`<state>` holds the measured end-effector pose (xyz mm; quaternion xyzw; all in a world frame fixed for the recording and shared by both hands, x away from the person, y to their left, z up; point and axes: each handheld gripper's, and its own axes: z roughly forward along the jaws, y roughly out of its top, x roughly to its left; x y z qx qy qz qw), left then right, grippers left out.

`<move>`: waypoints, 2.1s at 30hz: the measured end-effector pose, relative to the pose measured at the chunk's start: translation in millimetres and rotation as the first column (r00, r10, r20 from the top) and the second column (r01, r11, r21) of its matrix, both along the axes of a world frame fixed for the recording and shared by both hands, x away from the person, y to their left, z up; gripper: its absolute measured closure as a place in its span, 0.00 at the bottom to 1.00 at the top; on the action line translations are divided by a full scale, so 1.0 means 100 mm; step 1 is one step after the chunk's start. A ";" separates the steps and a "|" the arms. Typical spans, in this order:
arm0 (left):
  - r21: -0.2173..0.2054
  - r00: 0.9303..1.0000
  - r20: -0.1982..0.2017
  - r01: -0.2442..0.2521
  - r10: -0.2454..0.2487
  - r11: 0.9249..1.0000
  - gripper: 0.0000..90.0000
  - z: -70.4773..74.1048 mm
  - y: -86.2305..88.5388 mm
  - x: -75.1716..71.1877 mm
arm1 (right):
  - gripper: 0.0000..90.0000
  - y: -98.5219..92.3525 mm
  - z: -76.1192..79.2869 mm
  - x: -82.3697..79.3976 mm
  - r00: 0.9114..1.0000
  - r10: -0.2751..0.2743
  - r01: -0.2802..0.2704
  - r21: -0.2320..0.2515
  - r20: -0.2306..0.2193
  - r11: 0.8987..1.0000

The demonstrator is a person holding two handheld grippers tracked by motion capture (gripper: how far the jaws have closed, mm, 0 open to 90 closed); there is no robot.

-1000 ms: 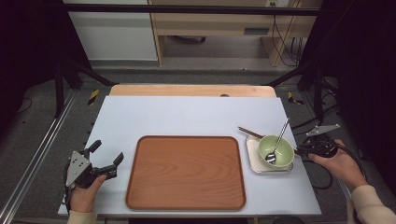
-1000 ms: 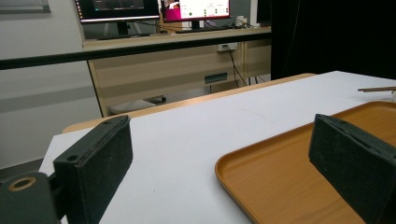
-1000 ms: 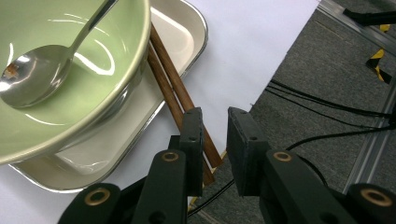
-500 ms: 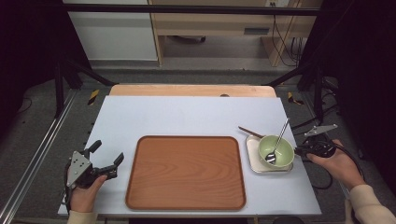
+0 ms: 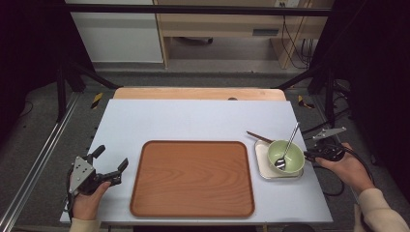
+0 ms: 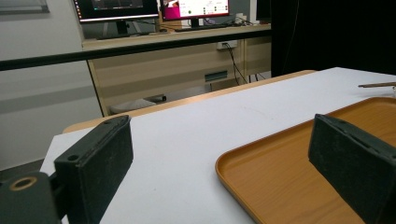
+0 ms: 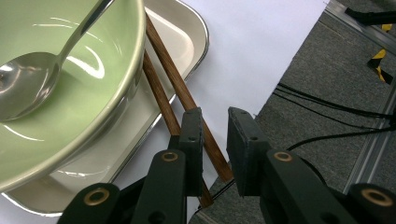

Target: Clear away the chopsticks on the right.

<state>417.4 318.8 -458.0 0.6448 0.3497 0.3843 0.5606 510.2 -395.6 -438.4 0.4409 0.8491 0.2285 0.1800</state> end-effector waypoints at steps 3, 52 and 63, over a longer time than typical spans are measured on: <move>-0.001 1.000 -0.001 0.000 0.000 1.000 0.07 0.00 0.00 0.00 | 0.85 0.00 -0.01 0.01 1.000 0.004 -0.004 0.000 0.001 1.000; -0.001 1.000 -0.001 -0.006 0.006 1.000 0.07 0.00 0.02 0.00 | 0.94 -0.10 0.22 -0.01 0.983 -0.125 0.112 0.100 0.132 0.989; -0.004 1.000 -0.004 -0.007 0.007 1.000 0.07 -0.01 0.02 0.00 | 0.94 0.03 0.64 -0.02 0.940 -0.203 0.171 0.138 0.274 0.976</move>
